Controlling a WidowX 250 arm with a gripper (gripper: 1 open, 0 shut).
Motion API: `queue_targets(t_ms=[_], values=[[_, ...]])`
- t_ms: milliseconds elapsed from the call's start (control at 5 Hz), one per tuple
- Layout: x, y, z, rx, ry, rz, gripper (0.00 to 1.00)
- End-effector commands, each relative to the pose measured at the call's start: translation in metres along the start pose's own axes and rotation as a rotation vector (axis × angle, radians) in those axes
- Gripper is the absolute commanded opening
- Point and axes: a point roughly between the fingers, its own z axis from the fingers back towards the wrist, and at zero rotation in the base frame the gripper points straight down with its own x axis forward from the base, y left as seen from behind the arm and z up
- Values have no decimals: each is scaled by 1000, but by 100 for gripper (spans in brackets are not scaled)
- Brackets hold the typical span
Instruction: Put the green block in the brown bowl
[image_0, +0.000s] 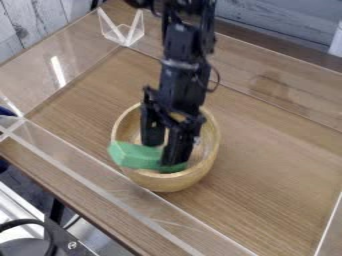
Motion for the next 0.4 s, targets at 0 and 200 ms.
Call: queue_targets(t_ms=[0,200], values=[[-2,2,36,59,-177,-28,100],[-15,-5,59,45,-224,-30,100]])
